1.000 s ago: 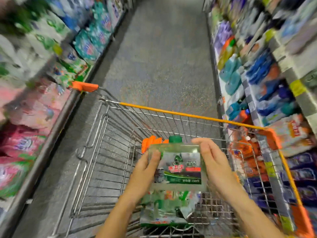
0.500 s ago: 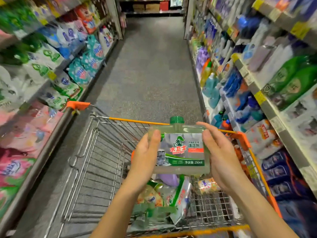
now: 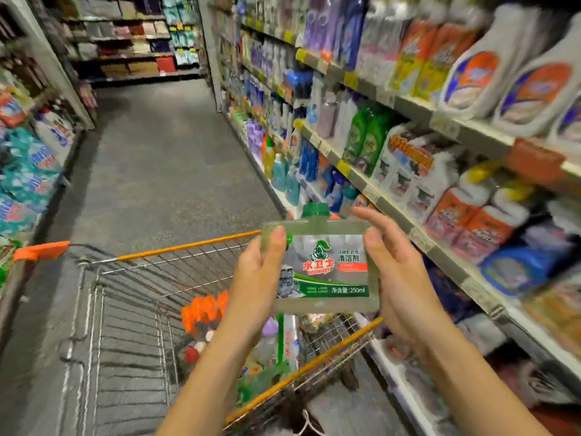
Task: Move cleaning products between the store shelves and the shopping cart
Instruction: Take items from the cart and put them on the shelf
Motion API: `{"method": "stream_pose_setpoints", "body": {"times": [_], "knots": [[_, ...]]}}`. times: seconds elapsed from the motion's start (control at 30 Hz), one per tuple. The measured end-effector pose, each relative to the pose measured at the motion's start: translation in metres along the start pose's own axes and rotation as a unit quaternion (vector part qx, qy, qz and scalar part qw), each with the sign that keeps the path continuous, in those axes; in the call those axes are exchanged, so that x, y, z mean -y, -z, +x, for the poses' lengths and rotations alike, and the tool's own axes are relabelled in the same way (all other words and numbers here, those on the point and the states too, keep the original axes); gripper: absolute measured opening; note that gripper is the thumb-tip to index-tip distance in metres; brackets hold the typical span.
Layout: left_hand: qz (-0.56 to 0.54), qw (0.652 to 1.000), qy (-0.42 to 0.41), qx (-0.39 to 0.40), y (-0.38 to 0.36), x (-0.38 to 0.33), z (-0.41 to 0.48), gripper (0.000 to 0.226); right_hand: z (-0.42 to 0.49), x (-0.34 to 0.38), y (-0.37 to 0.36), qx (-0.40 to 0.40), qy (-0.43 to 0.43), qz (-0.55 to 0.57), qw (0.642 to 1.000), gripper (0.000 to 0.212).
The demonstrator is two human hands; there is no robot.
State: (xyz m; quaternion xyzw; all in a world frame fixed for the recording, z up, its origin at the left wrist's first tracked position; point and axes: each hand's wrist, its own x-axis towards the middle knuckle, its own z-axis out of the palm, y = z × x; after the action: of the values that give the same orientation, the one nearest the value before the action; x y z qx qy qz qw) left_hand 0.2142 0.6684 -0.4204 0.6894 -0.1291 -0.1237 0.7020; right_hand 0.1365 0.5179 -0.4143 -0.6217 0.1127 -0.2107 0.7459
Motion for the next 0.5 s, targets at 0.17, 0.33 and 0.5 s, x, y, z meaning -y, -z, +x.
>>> {"method": "stream_pose_setpoints", "body": {"times": [0.17, 0.33, 0.5], "knots": [[-0.01, 0.994, -0.023, 0.107, -0.04, -0.014, -0.048, 0.054, -0.081, 0.033, 0.036, -0.106, 0.051, -0.006, 0.993, 0.024], [-0.002, 0.965, -0.063, 0.255, -0.101, -0.029, -0.095, 0.065, -0.165, 0.072, 0.079, -0.229, 0.091, -0.038, 0.969, 0.021], [-0.011, 0.932, -0.093, 0.349, -0.164, -0.055, -0.155, 0.049, -0.245, 0.111, 0.115, -0.336, 0.135, -0.069, 0.93, 0.022]]}}
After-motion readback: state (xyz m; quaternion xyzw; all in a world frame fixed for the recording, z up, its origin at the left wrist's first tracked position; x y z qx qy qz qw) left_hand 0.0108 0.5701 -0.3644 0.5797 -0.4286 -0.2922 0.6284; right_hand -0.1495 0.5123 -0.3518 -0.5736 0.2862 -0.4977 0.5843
